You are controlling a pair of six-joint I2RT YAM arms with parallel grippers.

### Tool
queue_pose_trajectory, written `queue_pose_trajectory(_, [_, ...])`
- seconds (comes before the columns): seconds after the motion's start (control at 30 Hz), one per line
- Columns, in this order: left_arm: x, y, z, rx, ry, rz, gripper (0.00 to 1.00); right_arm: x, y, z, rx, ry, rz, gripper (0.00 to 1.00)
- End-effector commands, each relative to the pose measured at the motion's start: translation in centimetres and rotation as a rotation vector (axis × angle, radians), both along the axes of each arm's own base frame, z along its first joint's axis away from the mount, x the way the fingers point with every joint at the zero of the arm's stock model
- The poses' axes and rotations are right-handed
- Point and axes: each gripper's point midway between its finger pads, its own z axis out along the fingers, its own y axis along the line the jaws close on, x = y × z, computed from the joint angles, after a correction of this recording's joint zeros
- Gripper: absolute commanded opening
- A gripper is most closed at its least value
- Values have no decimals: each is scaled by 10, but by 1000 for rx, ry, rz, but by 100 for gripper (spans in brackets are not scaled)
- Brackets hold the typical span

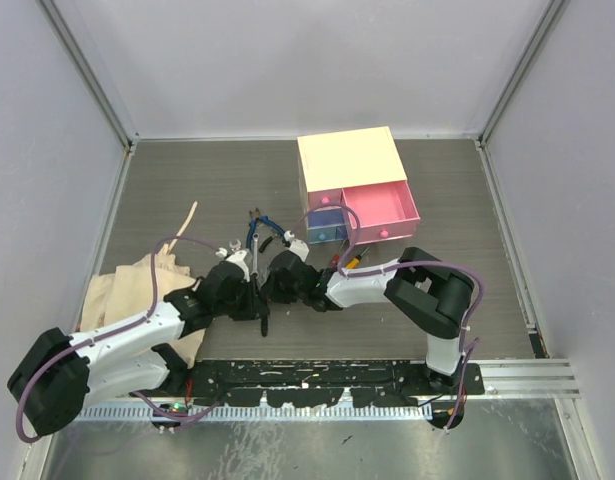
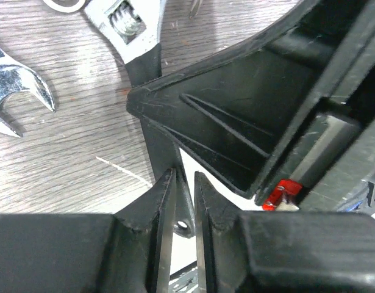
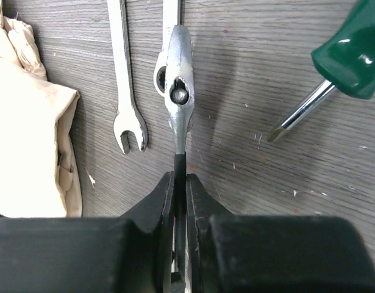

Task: Sort the tools into containers
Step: Pick up the wrench from the center of the board.

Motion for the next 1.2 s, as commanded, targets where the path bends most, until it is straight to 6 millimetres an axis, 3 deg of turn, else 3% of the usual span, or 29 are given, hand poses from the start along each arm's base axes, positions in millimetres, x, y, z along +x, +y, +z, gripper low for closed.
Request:
queue_pose_trajectory(0.0, [11, -14, 27, -75, -90, -25, 18, 6, 17, 30, 88, -66, 29, 9])
queue_pose_trajectory(0.1, [12, -12, 36, -71, -100, -24, 28, 9, 13, 38, 77, -100, 22, 1])
queue_pose_trajectory(0.4, [21, 17, 93, -40, -237, 74, 47, 13, -5, 43, 13, -158, 14, 0])
queue_pose_trajectory(0.6, [29, 39, 119, 20, -272, 177, 58, 7, -15, 66, 18, -230, 69, 1])
queue_pose_trajectory(0.9, [58, 52, 177, 94, -419, 239, 67, -15, -34, 119, 69, -364, 187, 1])
queue_pose_trajectory(1.03, [77, 57, 208, 129, -488, 255, 72, -27, -43, 155, 105, -421, 243, 1])
queue_pose_trajectory(1.17, [100, 60, 222, 168, -511, 260, 74, -23, -61, 196, 55, -502, 244, 0])
